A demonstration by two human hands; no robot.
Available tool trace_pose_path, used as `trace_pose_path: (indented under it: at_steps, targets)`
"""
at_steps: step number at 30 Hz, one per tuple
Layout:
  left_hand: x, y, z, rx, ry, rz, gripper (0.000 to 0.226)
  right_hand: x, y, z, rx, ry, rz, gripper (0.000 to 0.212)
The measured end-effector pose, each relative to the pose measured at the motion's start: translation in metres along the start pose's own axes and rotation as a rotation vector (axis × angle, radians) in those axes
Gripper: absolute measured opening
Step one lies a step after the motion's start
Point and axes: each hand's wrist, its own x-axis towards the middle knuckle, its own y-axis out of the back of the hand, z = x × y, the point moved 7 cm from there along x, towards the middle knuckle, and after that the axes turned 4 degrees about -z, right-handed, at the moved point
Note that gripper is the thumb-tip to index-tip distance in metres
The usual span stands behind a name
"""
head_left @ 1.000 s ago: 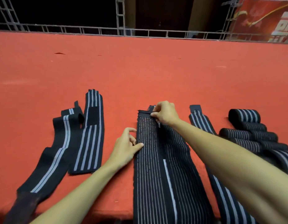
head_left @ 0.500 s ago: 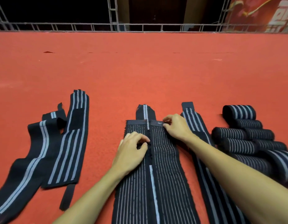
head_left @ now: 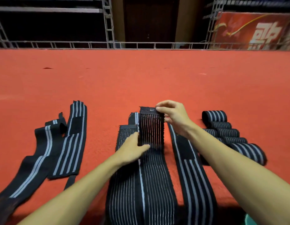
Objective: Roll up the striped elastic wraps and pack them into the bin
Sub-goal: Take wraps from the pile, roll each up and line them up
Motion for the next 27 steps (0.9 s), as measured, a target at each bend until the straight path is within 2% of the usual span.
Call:
trace_pose_path:
  at_steps: [3, 6, 11, 13, 15, 19, 24, 27]
  targets:
    - [-0.025, -0.004, 0.021, -0.292, -0.086, -0.017, 0.016, -0.019, -0.003, -0.026, 0.204, -0.010, 0.010, 0.011]
    - [-0.051, 0.000, 0.047, -0.532, -0.142, -0.115, 0.009, -0.032, -0.006, -0.047, 0.228, -0.011, 0.092, 0.009]
    - [-0.094, 0.018, 0.076, -0.740, -0.220, -0.251, 0.018, -0.043, -0.015, -0.063, 0.163, -0.014, 0.184, 0.009]
    - [-0.105, 0.028, 0.074, -0.801, -0.222, -0.249, 0.034, -0.044, -0.022, -0.065, 0.069, -0.006, 0.164, 0.008]
    - [-0.111, 0.038, 0.064, -0.860, -0.200, -0.231, 0.038, -0.043, -0.031, -0.062, -0.019, -0.005, 0.119, 0.006]
    - [-0.117, 0.045, 0.032, -0.845, -0.109, -0.218, 0.034, -0.040, -0.052, -0.048, -0.258, -0.025, -0.007, 0.013]
    - [-0.114, 0.031, -0.010, -0.775, 0.018, -0.247, 0.022, -0.029, -0.066, -0.010, -0.348, -0.149, -0.134, 0.018]
    - [-0.104, 0.025, -0.036, -0.635, 0.057, -0.221, 0.023, -0.025, -0.076, 0.014, -0.436, -0.186, -0.241, 0.009]
